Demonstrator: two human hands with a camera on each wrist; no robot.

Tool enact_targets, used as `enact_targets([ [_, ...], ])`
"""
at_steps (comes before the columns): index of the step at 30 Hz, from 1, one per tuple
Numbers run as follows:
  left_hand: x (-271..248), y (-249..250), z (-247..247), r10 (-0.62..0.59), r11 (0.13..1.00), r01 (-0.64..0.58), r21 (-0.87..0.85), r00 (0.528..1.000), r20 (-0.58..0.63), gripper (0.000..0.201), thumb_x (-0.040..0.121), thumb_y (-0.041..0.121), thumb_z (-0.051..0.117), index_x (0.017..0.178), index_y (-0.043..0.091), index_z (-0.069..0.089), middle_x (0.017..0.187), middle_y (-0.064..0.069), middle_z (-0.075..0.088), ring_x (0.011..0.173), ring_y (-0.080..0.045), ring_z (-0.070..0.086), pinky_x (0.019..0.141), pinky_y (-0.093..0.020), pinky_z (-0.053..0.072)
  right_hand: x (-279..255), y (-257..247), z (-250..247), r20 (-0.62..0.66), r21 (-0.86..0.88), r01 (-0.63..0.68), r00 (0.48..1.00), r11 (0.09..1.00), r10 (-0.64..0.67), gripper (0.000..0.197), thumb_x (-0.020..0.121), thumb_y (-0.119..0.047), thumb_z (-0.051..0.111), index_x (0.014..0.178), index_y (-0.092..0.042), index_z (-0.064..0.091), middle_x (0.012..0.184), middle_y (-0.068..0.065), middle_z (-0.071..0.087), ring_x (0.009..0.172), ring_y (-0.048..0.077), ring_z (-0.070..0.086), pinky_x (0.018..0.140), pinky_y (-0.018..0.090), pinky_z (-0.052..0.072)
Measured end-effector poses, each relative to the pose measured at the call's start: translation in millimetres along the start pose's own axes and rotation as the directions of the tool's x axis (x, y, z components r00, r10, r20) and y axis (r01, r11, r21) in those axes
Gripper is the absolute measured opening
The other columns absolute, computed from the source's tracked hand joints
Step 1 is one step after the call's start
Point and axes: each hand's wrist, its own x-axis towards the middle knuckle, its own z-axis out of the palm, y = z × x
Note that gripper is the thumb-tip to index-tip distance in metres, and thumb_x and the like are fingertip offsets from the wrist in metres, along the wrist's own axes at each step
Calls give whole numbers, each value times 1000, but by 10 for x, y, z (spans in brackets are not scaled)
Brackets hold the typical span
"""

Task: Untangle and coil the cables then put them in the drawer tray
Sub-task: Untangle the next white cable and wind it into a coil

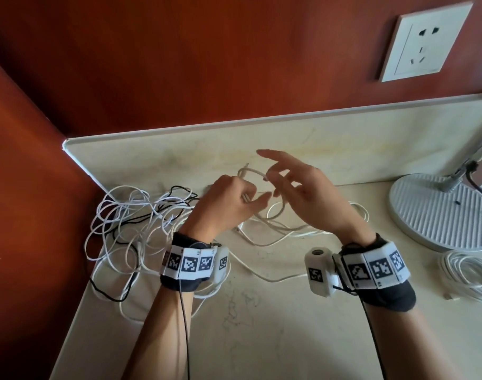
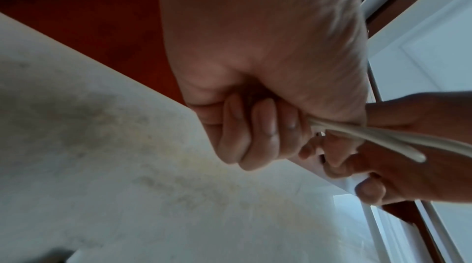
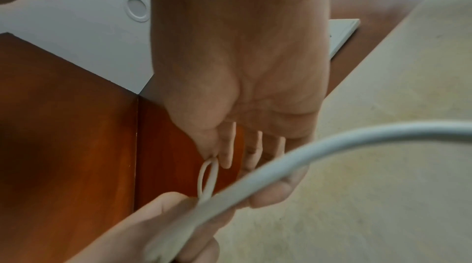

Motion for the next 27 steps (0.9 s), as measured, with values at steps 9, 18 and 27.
enact_targets([
  [9,13,31,54,-9,997,4,75,998,62,26,86,39,70,65,25,62,52,11,48,50,-3,49,51,-16,32,-15,1,34,173,227,-55,985,972,15,51,103,-2,58,148,-23,50,100,7,69,60,33,66,60,39,57],
  [18,-12,81,66,27,999,-24,-24,993,118,8,100,28,67,93,31,70,77,11,70,63,-1,62,61,-12,43,38,86,48,-185,154,-127,971,980,155,7,101,-11,65,96,-11,61,71,-2,64,46,24,62,43,34,47],
  [27,0,142,35,-67,865,-19,-501,986,-154,22,102,28,66,118,15,56,69,2,67,55,-22,54,54,-33,40,63,71,43,-340,405,-107,904,908,259,15,106,-13,58,96,-3,54,84,9,73,72,25,73,57,35,57],
])
